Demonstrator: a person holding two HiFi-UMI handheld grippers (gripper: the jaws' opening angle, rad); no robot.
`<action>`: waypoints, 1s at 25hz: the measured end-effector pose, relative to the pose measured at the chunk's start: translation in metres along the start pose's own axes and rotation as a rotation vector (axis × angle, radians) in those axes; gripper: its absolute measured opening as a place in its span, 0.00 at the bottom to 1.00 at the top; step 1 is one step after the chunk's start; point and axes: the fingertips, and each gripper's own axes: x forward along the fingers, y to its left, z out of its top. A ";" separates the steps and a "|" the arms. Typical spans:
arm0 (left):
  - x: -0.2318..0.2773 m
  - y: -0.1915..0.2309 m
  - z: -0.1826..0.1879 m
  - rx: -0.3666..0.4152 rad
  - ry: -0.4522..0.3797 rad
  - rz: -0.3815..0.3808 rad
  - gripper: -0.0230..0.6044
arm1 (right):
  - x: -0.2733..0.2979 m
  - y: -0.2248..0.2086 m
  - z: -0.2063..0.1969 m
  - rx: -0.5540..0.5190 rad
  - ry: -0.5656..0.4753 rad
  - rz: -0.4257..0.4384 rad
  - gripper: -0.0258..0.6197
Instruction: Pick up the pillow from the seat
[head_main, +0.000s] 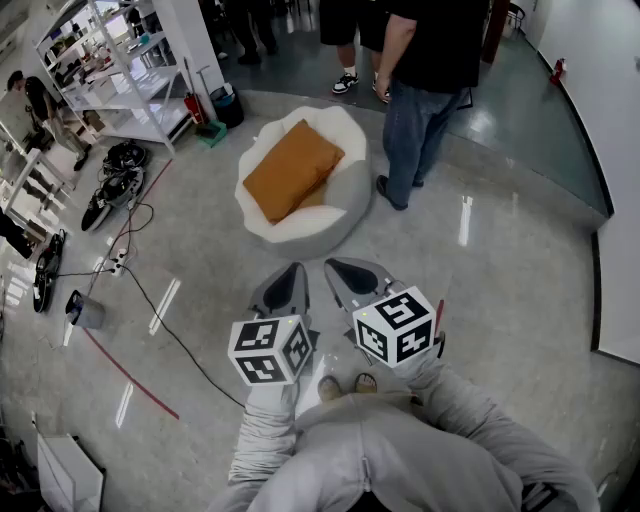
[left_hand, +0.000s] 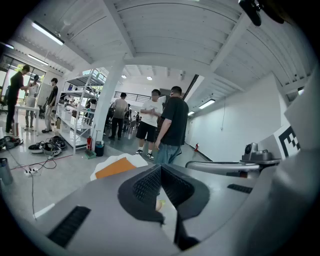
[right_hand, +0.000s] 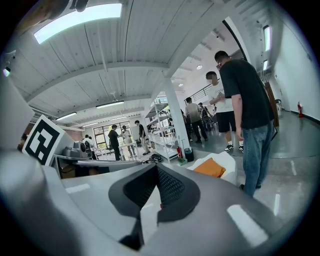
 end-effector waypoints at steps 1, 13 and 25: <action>0.000 0.001 0.001 -0.001 -0.001 0.000 0.04 | 0.001 0.001 0.000 -0.004 0.002 0.002 0.04; 0.002 0.009 -0.003 0.021 0.011 0.007 0.04 | 0.006 0.001 -0.006 0.023 -0.003 -0.002 0.04; -0.002 0.030 -0.006 0.019 0.025 0.000 0.04 | 0.024 0.011 -0.014 0.055 0.010 -0.008 0.04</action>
